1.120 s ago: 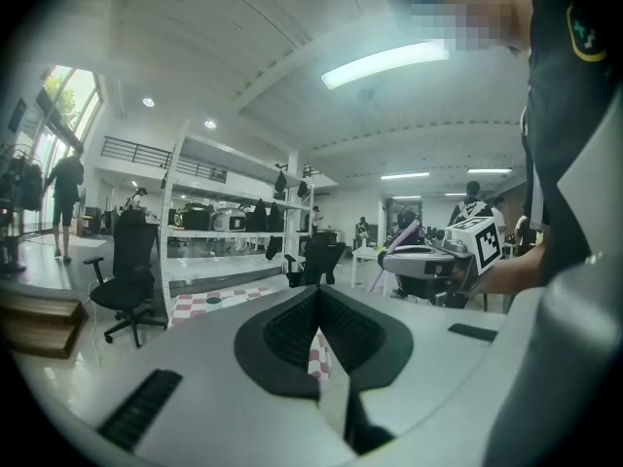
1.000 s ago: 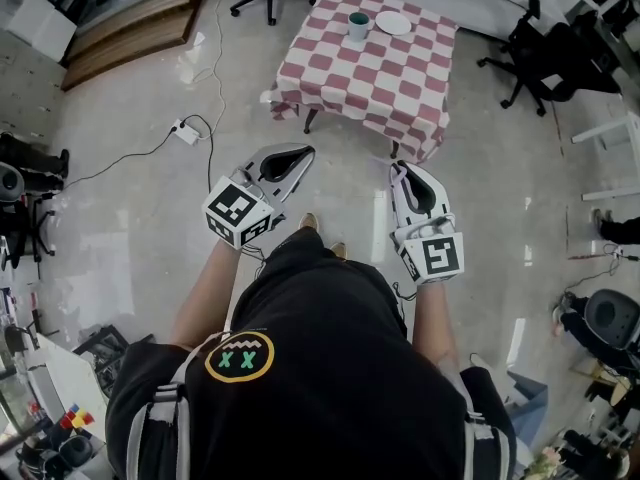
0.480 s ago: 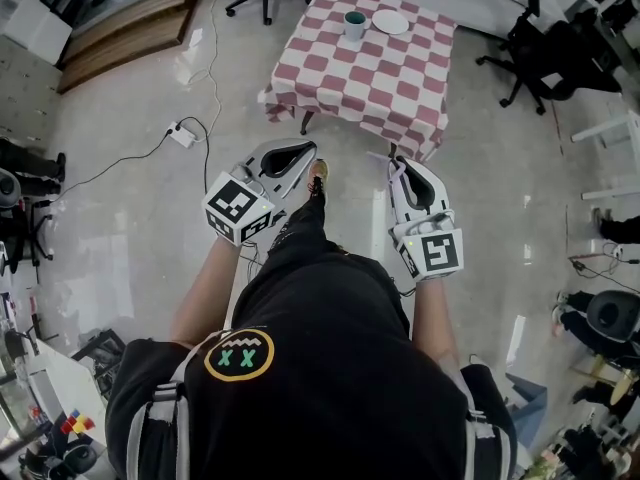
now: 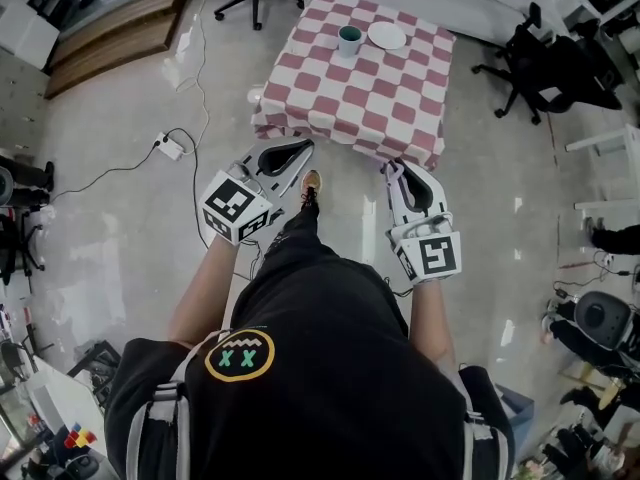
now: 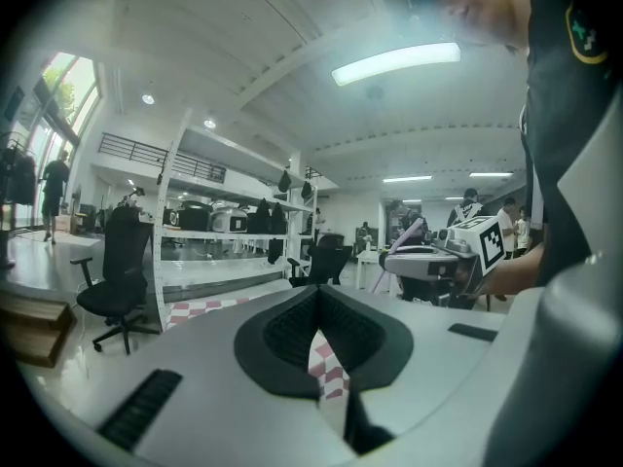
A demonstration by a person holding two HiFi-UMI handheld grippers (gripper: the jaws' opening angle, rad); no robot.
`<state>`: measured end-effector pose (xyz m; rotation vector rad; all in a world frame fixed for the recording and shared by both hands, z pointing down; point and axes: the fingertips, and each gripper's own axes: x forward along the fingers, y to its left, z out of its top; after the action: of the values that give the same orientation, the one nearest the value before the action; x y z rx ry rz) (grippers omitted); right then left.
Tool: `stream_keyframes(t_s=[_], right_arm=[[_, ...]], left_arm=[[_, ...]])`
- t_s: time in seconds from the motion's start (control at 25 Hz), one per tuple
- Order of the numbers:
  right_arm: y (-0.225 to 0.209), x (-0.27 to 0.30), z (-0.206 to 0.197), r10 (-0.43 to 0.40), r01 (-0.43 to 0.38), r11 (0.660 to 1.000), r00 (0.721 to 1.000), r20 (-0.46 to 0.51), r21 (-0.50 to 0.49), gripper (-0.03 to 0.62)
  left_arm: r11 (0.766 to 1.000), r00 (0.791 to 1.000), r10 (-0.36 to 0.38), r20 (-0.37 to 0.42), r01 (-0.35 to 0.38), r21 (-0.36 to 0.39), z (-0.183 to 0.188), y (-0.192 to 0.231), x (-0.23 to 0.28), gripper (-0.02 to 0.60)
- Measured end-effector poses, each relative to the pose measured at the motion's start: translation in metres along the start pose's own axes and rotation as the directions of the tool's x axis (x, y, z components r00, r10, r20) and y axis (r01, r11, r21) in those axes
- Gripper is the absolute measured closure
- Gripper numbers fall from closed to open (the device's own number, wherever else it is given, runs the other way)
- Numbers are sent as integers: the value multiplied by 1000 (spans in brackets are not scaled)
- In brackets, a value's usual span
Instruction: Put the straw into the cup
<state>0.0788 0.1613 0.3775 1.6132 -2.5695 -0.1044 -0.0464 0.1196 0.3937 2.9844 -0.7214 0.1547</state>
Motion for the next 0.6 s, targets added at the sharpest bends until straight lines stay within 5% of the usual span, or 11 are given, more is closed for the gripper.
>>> stream_keyframes(t_s=[0.6], right_arm=[[-92,156,2,-30,31,999,998,-59,12,539]], left_arm=[[999,998,-41,-44,40,-11,10,150,96,565]])
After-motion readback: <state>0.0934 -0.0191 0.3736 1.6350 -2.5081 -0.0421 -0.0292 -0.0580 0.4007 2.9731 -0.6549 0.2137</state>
